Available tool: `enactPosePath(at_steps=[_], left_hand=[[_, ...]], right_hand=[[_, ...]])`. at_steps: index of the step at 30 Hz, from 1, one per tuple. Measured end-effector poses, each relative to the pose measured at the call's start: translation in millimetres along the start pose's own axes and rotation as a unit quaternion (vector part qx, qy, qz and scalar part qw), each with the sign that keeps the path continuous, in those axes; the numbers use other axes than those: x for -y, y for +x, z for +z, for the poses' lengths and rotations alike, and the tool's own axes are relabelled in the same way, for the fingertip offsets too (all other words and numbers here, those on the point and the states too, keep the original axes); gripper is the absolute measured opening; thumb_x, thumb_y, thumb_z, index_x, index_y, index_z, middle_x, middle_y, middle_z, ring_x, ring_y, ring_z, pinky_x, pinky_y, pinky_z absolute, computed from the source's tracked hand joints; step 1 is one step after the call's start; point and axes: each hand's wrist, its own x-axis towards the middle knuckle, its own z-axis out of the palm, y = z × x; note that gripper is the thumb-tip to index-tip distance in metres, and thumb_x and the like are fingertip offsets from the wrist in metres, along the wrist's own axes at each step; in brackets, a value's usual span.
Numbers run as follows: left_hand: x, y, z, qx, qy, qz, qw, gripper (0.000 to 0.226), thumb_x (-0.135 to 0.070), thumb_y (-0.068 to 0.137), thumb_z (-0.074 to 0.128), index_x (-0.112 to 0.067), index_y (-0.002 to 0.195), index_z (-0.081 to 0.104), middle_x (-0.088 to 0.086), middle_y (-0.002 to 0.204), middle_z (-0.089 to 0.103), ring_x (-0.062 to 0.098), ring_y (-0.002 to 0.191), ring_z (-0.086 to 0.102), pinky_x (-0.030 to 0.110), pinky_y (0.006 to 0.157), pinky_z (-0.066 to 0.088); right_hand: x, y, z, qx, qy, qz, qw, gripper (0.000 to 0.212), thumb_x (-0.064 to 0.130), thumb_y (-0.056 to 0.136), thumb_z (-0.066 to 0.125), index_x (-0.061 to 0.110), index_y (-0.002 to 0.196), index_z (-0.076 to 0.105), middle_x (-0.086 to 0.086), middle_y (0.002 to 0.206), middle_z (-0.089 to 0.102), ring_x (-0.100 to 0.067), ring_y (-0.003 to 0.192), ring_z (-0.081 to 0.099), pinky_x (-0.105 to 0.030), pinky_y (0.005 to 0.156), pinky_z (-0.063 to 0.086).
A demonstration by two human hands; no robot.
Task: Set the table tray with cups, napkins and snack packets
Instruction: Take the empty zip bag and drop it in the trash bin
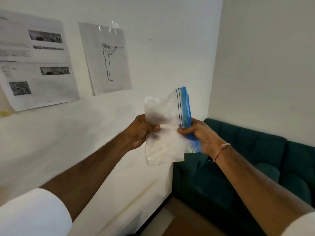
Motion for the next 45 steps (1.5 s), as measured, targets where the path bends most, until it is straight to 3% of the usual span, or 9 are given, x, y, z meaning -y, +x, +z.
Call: enactPosePath(at_steps=[5, 9, 12, 18, 21, 27, 32, 39, 45], left_hand=[[23.8, 7.5, -35.4, 0.037, 0.037, -0.02, 0.998, 0.025, -0.001, 0.077, 0.061, -0.016, 0.084, 0.08, 0.0, 0.09, 0.077, 0.017, 0.083, 0.072, 0.028, 0.071, 0.057], [36.1, 16.5, -79.2, 0.008, -0.131, -0.088, 0.987, 0.033, -0.017, 0.071, 0.052, -0.004, 0.092, 0.073, 0.016, 0.127, 0.066, 0.033, 0.106, 0.064, 0.043, 0.091, 0.049], [49.8, 24.5, -97.5, -0.012, -0.03, -0.121, 0.992, 0.032, -0.029, 0.082, 0.068, -0.012, 0.109, 0.067, 0.005, 0.104, 0.072, 0.021, 0.084, 0.069, 0.031, 0.069, 0.055], [90.6, 48.2, -136.4, -0.175, 0.122, -0.029, 0.977, 0.048, -0.006, 0.057, 0.073, -0.011, 0.104, 0.07, 0.004, 0.094, 0.072, 0.019, 0.086, 0.067, 0.036, 0.074, 0.055], [117.6, 62.6, -160.4, -0.204, 0.144, -0.015, 0.968, 0.042, -0.013, 0.063, 0.079, -0.018, 0.104, 0.072, 0.002, 0.101, 0.074, 0.02, 0.095, 0.07, 0.04, 0.082, 0.057], [207.1, 85.2, -214.4, -0.192, 0.103, -0.112, 0.97, 0.045, -0.002, 0.07, 0.082, -0.01, 0.112, 0.067, 0.013, 0.11, 0.072, 0.031, 0.104, 0.068, 0.048, 0.09, 0.055], [319.6, 73.5, -257.4, -0.205, 0.071, -0.214, 0.952, 0.051, 0.002, 0.074, 0.079, -0.001, 0.122, 0.06, 0.02, 0.119, 0.068, 0.039, 0.112, 0.063, 0.051, 0.092, 0.055], [508.4, 5.7, -297.7, -0.242, 0.055, -0.339, 0.907, 0.041, 0.009, 0.075, 0.076, 0.002, 0.113, 0.063, 0.02, 0.112, 0.07, 0.034, 0.099, 0.067, 0.046, 0.084, 0.058], [661.3, -84.6, -335.2, -0.26, 0.072, -0.466, 0.843, 0.03, -0.001, 0.078, 0.077, -0.004, 0.104, 0.063, 0.02, 0.109, 0.07, 0.035, 0.098, 0.069, 0.042, 0.083, 0.059]], right_hand=[[-27.9, 47.9, 14.2, -0.026, 0.019, 0.042, 0.999, 0.02, -0.007, 0.091, 0.046, -0.003, 0.1, 0.063, -0.021, 0.097, 0.058, -0.034, 0.082, 0.058, -0.05, 0.088, 0.051], [-44.7, 91.9, 20.6, -0.032, -0.029, -0.085, 0.995, 0.041, -0.025, 0.078, 0.031, 0.001, 0.071, 0.062, -0.013, 0.09, 0.064, -0.025, 0.078, 0.06, -0.041, 0.082, 0.051], [-59.9, 114.9, 37.0, 0.016, -0.091, -0.157, 0.983, 0.047, -0.028, 0.061, 0.022, 0.001, 0.062, 0.059, -0.01, 0.102, 0.067, -0.017, 0.09, 0.063, -0.03, 0.08, 0.05], [-102.2, 177.7, 46.7, 0.11, 0.092, -0.015, 0.989, 0.047, 0.014, 0.083, 0.052, 0.019, 0.129, 0.06, -0.013, 0.116, 0.062, -0.029, 0.105, 0.058, -0.039, 0.091, 0.048], [-132.1, 203.7, 55.6, 0.127, -0.034, 0.037, 0.991, 0.058, 0.05, 0.083, 0.069, 0.026, 0.133, 0.053, -0.005, 0.124, 0.067, -0.026, 0.11, 0.068, -0.046, 0.09, 0.057], [-224.1, 255.5, 60.8, -0.021, -0.116, 0.084, 0.989, 0.044, -0.005, 0.085, 0.065, 0.007, 0.125, 0.054, -0.015, 0.116, 0.068, -0.035, 0.101, 0.068, -0.045, 0.073, 0.06], [-336.3, 275.2, 49.4, -0.071, -0.127, 0.169, 0.975, 0.04, -0.013, 0.083, 0.061, 0.003, 0.119, 0.061, -0.018, 0.114, 0.07, -0.037, 0.105, 0.067, -0.056, 0.087, 0.056], [-533.7, 276.4, 35.7, -0.103, -0.177, 0.269, 0.941, 0.039, -0.007, 0.083, 0.067, 0.015, 0.114, 0.061, -0.003, 0.101, 0.067, -0.012, 0.077, 0.063, -0.021, 0.046, 0.05], [-706.6, 267.6, 25.6, -0.034, -0.31, 0.331, 0.89, 0.048, -0.001, 0.079, 0.073, 0.006, 0.125, 0.063, -0.015, 0.123, 0.066, -0.031, 0.112, 0.062, -0.043, 0.097, 0.051]])
